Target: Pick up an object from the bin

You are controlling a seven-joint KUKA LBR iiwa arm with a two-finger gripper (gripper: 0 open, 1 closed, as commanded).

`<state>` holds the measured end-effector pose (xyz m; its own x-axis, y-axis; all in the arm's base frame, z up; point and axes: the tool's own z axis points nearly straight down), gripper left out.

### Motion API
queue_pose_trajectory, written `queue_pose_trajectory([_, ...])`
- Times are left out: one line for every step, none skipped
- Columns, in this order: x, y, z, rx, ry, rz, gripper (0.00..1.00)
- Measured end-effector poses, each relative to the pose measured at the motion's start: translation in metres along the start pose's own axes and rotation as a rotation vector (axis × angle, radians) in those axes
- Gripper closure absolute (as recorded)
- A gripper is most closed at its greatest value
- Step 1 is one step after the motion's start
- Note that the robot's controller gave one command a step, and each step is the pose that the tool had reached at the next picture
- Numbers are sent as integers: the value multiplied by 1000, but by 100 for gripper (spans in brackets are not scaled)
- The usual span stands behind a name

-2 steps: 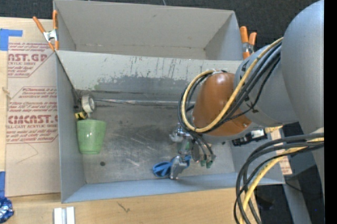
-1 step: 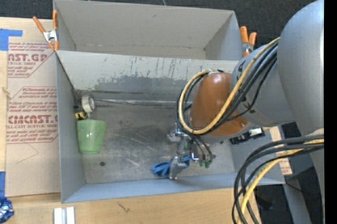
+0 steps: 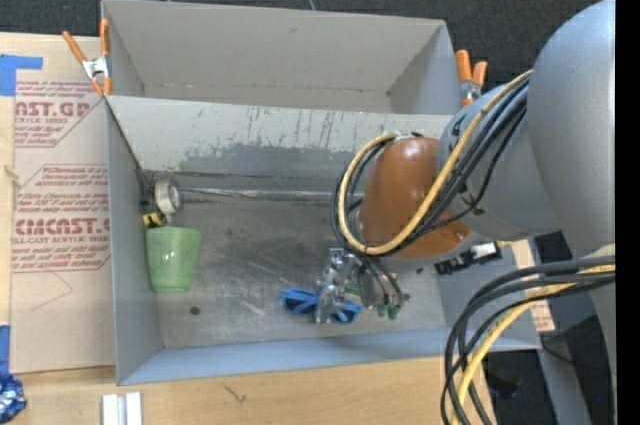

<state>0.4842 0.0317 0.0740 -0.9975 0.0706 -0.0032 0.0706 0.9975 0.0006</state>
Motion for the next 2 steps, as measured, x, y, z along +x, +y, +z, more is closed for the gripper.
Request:
queue_pose_trajectory([-2,1,-67,-1,-4,0,100])
queue_pose_trajectory([-2,1,-90,-1,1,0,100])
